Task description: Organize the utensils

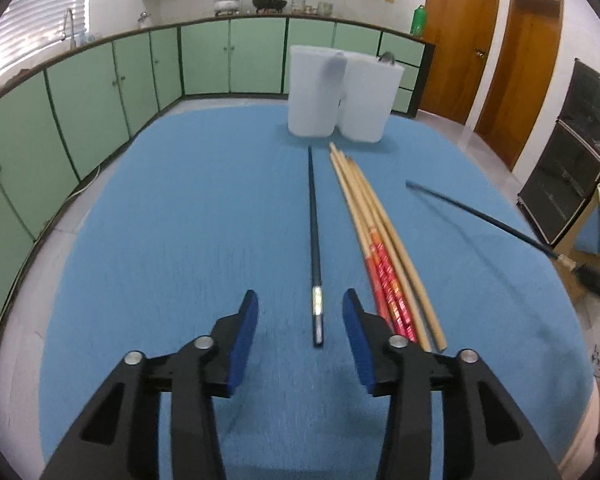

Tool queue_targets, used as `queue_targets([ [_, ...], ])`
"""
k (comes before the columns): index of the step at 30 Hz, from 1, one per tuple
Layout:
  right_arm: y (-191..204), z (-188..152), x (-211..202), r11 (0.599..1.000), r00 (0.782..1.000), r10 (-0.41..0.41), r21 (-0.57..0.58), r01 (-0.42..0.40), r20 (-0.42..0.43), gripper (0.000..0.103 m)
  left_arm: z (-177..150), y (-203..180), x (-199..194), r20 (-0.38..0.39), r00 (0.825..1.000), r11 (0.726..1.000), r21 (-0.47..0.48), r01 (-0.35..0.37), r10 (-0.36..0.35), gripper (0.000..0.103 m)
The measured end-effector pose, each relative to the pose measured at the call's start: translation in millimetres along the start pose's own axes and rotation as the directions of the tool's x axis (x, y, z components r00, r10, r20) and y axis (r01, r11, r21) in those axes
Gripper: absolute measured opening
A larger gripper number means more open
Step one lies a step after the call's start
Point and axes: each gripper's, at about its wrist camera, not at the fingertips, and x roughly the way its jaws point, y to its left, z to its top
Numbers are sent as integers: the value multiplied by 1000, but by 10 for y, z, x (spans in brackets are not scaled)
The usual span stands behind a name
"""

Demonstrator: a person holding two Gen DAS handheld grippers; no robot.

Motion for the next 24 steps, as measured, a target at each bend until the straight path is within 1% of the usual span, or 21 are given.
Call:
queue_targets([
  [2,69,-54,172,1000,1000,15,6,-15,-15,7,-22,10,64,-22,1000,1000,-10,-9,9,45],
  [4,144,-88,334,1000,1000,13,-9,-14,-26,7,-50,4,97,-37,999,1000,-14,-16,15,45],
  [6,213,-157,422,1000,999,16,-15,-17,-41,7,-48,3,123,-45,999,1000,-11,-17,16,48],
  [10,209,-160,522,999,997,21,-27,-23,-68,7,-68,-29,199,-59,998,1000,0,-28,28,48],
  [13,192,-152,552,999,997,24,-21,-26,-78,7,-67,-57,215,-47,998,999,13,-43,43,47],
  [14,183,-146,561,999,996,27,-17,-28,-80,7,-70,-70,213,-43,998,999,19,-48,49,42],
  [15,178,-141,567,1000,996,27,-14,-28,-82,7,-74,-74,207,-41,998,999,22,-50,51,35],
  [16,177,-133,565,1000,996,26,-13,-27,-83,7,-82,-89,205,-40,998,999,24,-43,44,31],
  [17,184,-128,568,1000,996,26,-15,-27,-84,7,-91,-101,202,-41,999,999,23,-33,34,24],
  [18,191,-129,572,999,996,25,-20,-27,-87,7,-96,-109,200,-40,999,999,21,-29,29,20],
  [19,198,-123,577,999,996,21,-24,-24,-88,9,-102,-129,205,-37,999,999,22,-26,27,18],
  [21,219,-124,574,999,996,10,-34,-13,-86,11,-114,-136,201,-32,999,1000,20,-23,24,10],
  [22,219,-114,582,999,996,7,-37,-10,-85,11,-117,-145,199,-31,999,1000,16,-20,20,7],
  [23,222,-115,591,999,996,5,-40,-9,-89,12,-116,-150,197,-30,999,1000,14,-19,19,7],
  [24,225,-116,606,999,995,2,-42,-6,-95,15,-115,-155,197,-28,999,1000,14,-22,22,7],
])
